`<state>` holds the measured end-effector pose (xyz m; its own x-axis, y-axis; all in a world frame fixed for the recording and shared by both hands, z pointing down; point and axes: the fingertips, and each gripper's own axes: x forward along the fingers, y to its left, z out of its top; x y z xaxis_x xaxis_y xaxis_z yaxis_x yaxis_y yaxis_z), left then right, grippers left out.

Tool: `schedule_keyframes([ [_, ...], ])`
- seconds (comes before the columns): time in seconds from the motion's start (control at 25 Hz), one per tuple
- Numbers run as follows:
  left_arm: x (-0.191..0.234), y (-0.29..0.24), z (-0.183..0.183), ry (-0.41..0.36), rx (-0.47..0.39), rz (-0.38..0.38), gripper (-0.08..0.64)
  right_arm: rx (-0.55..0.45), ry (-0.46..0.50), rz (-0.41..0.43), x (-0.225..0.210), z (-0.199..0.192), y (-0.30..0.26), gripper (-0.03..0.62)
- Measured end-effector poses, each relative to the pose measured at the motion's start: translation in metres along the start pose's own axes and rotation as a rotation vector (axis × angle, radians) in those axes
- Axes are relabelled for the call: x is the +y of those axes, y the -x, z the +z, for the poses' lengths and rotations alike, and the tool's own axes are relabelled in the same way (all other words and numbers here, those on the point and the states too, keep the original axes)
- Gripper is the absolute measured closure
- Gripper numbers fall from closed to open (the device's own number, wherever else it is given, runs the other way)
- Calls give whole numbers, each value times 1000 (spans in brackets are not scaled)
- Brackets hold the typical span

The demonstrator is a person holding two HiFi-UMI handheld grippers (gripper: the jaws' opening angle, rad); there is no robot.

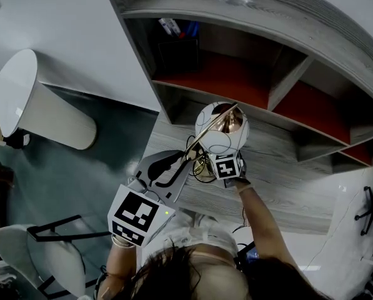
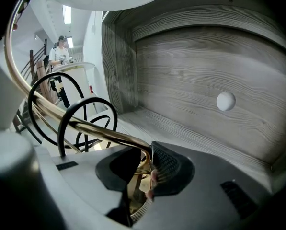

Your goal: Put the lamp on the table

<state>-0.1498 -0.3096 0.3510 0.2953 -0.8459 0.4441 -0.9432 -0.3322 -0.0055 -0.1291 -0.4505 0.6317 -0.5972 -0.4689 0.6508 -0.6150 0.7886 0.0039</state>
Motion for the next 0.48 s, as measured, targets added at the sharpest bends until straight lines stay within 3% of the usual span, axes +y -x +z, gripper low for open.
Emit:
schedule_keyframes([
  [0.48, -18, 15, -9, 15, 1, 22, 500, 13, 4, 10, 1, -10, 16, 517],
])
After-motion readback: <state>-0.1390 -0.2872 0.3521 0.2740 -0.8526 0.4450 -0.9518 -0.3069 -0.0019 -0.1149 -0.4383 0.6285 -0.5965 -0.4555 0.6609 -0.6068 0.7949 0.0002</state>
